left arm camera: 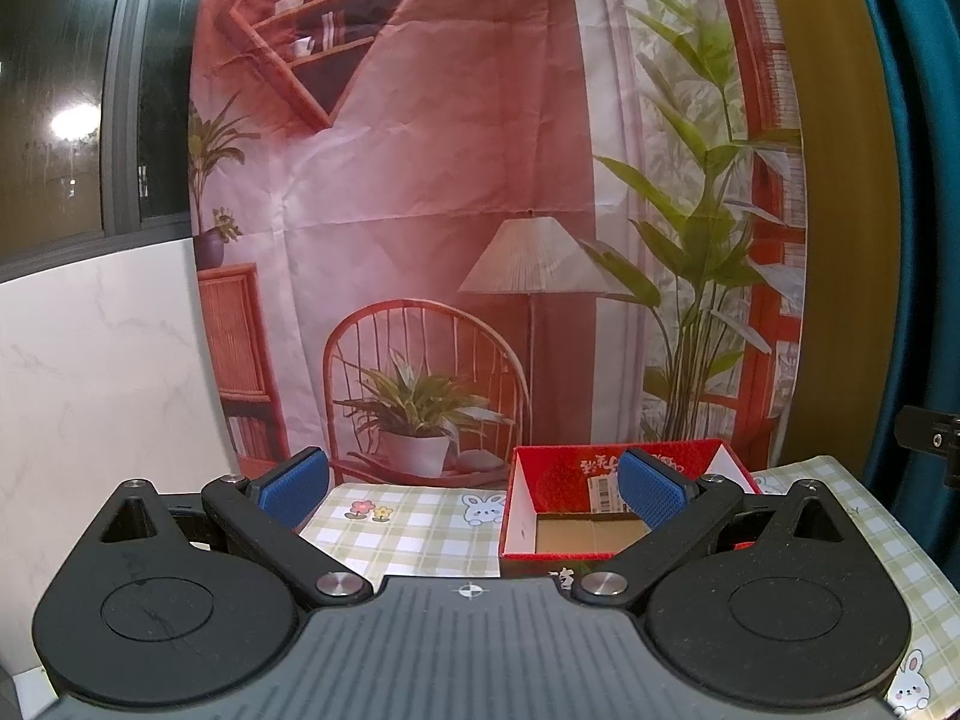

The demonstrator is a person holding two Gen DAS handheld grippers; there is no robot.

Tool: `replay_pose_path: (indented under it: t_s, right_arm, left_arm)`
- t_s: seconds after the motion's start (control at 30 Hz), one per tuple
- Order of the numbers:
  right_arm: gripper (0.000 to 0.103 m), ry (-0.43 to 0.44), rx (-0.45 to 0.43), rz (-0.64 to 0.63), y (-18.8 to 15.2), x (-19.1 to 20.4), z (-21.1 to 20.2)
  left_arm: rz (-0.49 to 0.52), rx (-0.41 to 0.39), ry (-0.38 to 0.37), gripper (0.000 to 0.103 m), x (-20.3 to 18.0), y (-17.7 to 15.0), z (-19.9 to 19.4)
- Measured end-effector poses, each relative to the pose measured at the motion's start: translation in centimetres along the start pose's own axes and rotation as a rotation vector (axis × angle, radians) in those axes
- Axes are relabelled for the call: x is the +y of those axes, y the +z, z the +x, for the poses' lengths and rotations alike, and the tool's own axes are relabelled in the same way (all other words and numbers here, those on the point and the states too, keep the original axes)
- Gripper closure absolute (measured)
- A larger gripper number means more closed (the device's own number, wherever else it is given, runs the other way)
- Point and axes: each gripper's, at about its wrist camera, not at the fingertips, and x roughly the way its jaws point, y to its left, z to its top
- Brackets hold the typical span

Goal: Organize soft objects

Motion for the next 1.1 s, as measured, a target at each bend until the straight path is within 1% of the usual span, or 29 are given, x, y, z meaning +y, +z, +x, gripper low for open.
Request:
replay_pose_path:
  t_s: [1.1]
  right_arm:
    - [0.0, 0.002, 0.01, 0.005, -0.43, -0.06, 0.26]
  left_arm:
    - [-0.002, 0.006, -0.009, 0.0, -0.06, -0.12, 0.13]
